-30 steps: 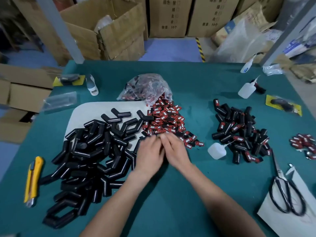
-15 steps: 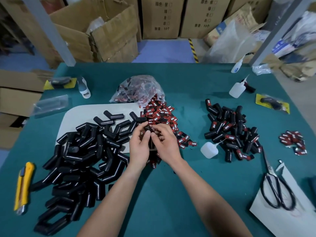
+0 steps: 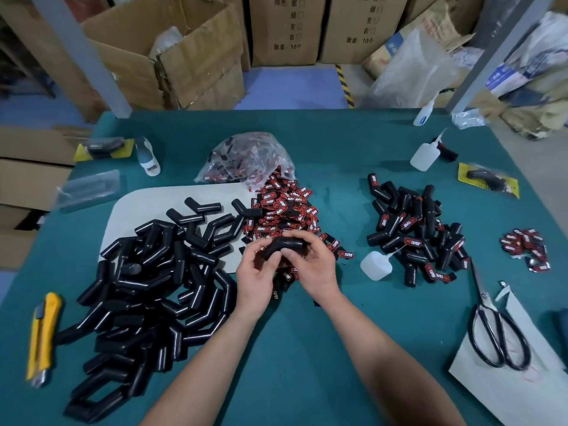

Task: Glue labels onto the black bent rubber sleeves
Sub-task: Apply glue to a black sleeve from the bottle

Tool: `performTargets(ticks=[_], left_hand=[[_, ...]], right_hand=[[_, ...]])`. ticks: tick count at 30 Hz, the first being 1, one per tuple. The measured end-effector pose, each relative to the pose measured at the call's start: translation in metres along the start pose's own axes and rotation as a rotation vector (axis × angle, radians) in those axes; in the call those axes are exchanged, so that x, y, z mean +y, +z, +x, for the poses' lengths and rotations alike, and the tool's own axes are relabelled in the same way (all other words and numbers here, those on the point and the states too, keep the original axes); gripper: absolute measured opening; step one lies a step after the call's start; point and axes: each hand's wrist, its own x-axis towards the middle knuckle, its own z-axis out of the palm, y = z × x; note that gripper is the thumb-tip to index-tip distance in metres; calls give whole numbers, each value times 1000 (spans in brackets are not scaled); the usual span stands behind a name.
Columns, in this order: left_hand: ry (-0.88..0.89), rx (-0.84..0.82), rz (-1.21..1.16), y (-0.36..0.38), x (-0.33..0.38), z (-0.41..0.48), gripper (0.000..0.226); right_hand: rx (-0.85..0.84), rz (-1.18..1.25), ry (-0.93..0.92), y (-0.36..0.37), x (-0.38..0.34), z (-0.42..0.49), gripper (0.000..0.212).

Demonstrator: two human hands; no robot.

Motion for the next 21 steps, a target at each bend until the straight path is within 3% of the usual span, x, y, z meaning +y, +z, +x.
performTargets(ticks=[5, 14, 18, 21], left_hand=[[30, 37, -29, 7, 4, -1, 41], [51, -89, 43, 0, 4, 0, 31], [-1, -18, -36, -1, 3, -1, 29], [44, -18, 17, 0, 6, -3, 32]], right_hand=[[-65, 146, 48, -4, -3, 2, 39], [-90, -109, -164, -11, -6, 6, 23], [-165, -92, -70, -9, -5, 7, 18], [-113, -189, -106, -10, -4, 6, 12]])
